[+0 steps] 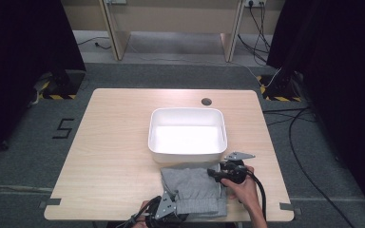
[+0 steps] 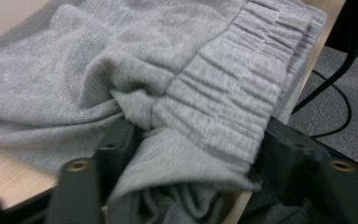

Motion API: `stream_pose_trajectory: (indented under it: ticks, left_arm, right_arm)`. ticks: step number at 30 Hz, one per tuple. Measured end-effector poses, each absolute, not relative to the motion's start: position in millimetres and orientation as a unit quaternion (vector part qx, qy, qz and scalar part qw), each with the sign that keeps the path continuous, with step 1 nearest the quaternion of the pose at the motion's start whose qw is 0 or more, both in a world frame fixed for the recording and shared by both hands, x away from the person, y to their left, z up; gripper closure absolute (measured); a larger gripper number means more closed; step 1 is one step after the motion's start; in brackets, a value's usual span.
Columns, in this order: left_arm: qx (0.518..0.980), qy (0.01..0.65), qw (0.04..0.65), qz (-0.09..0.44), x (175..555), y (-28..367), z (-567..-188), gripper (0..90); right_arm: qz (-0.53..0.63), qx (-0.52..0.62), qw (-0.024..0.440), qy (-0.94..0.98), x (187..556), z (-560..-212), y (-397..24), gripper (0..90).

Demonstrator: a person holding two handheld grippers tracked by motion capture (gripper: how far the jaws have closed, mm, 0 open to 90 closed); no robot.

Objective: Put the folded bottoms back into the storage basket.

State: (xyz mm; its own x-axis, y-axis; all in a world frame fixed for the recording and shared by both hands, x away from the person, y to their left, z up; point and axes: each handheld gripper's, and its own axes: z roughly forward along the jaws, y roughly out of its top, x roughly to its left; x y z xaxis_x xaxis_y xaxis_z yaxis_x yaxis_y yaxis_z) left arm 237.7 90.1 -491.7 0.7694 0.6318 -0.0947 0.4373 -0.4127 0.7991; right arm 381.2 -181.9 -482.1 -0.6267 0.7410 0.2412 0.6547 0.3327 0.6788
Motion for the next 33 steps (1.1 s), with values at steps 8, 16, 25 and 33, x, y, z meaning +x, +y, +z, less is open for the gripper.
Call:
stream_pose_trajectory:
  ticks: [8,16,25,33]
  left_arm:
    - [0.833,0.305,0.451,0.102,239,96,-491,62.9]
    - [0.836,0.28,0.459,0.108,235,101,-483,69.8]
    - [0.831,0.266,0.475,0.113,221,110,-469,70.1]
    - [0.826,0.248,0.493,0.113,211,114,-444,70.2]
  right_arm:
    - [0.411,0.438,0.071,0.796,370,-482,-183,61.9]
    - [0.432,0.417,0.1,0.793,355,-472,-182,69.7]
    - [0.46,0.406,0.104,0.783,337,-460,-181,71.4]
    - [0.488,0.383,0.119,0.775,324,-432,-176,71.9]
